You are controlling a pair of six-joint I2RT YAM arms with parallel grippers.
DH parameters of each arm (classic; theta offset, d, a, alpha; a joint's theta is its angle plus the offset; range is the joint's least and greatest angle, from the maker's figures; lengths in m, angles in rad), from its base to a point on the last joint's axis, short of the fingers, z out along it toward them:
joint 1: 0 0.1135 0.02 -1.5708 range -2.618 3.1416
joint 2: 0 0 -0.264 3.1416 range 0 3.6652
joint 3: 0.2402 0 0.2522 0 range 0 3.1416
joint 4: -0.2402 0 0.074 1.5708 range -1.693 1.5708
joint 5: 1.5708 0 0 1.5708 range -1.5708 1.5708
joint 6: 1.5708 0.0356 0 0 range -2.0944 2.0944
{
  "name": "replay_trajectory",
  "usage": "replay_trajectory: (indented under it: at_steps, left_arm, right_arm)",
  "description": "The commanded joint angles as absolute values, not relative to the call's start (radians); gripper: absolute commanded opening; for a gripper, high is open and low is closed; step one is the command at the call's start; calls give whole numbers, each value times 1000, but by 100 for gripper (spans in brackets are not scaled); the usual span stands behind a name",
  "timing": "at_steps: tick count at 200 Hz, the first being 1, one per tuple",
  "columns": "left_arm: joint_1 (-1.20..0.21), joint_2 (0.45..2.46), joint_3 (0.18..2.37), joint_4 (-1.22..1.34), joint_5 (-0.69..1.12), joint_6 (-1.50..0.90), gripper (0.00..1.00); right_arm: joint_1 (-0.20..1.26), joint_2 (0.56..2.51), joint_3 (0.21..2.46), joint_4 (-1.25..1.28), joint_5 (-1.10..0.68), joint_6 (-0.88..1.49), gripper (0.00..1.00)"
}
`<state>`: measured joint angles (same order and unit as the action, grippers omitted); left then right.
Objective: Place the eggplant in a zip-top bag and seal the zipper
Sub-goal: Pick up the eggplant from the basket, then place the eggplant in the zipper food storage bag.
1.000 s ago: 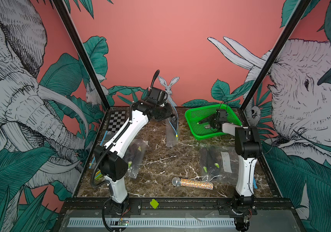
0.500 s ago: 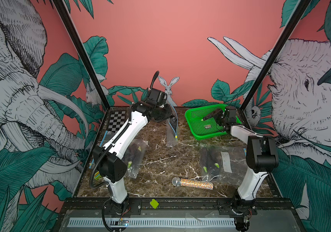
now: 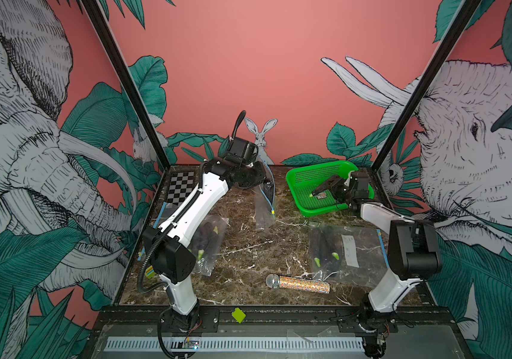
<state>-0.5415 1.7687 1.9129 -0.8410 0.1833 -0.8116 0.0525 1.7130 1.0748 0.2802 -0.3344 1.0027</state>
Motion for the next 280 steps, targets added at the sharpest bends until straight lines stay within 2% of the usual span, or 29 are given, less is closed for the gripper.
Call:
replay_trajectory:
  at_steps: [1,81,136,208,280]
  left_arm:
    - [-540,1732,1899,-846,173,-813,0]
    - [-543,1740,1906,-853,168,-814,0]
    - [-545,1736,1922,-859,164,-816,0]
    - [-545,1715,1928,-866,160,-818,0]
    - [-552,1684,1921,-862,165,-834,0]
  right_arm:
    - [60,1636,1061,322,-377,961,21]
    - [137,1401,1083,300,-519,814,20]
    - [282,1322,1185,267,-557,709,20]
    - [489,1331,1279,236,-467,589,19]
    - [596,1482,1373,234,-327,496,17]
